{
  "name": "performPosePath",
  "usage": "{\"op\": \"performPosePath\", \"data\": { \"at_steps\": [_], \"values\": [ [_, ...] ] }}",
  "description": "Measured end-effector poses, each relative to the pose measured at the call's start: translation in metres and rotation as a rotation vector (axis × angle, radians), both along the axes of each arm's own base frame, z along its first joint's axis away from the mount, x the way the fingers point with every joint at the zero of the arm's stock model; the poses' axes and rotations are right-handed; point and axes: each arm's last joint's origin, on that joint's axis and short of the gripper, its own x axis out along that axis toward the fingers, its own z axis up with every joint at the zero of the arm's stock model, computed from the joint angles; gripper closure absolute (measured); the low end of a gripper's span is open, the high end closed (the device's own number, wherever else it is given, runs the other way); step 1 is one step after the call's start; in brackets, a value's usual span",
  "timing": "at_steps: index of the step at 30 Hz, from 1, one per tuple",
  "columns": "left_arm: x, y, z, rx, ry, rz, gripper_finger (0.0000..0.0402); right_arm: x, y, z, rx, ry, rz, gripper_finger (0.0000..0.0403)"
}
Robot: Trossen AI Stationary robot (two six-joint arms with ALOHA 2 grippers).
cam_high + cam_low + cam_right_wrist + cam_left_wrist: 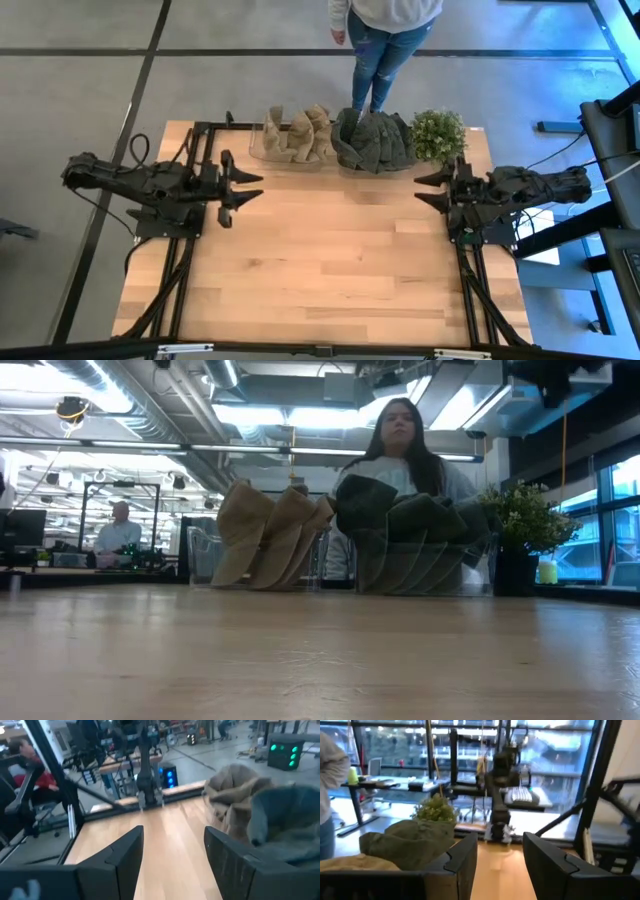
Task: Pick & Place hat
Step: Return to Home Position
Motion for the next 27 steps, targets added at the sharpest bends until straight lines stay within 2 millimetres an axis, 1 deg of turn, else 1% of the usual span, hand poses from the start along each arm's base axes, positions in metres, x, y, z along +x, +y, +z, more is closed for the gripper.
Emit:
{"op": "performPosePath", "data": {
  "at_steps": [2,5,10,16,19,21,23,27],
  "values": [
    [-0.008,0.002,-0.013,-0.018,-0.042,-0.013,0.0249,-0.004,0.000,-0.012,0.004,0.005,0.013,0.0192],
    [-0.020,0.004,-0.032,-0.025,-0.079,-0.029,0.0249,-0.009,-0.002,-0.025,-0.009,-0.010,0.019,0.0192],
    [-0.035,0.009,-0.060,-0.049,-0.097,0.014,0.0249,-0.017,-0.003,-0.045,-0.008,-0.050,0.054,0.0192],
    [-0.046,0.012,-0.082,-0.059,-0.131,0.034,0.0249,-0.025,-0.004,-0.070,0.022,-0.111,0.074,0.0192],
    [-0.050,0.014,-0.093,-0.066,-0.145,0.056,0.0249,-0.021,-0.003,-0.080,0.004,-0.079,0.072,0.0192],
    [-0.052,0.014,-0.101,-0.074,-0.154,0.057,0.0249,-0.018,-0.002,-0.084,0.007,-0.104,0.069,0.0192],
    [-0.054,0.015,-0.110,-0.085,-0.160,0.055,0.0249,-0.014,-0.002,-0.092,0.014,-0.091,0.068,0.0192],
    [-0.057,0.015,-0.124,-0.098,-0.178,0.056,0.0249,-0.008,0.000,-0.105,0.033,-0.121,0.067,0.0192]
  ]
}}
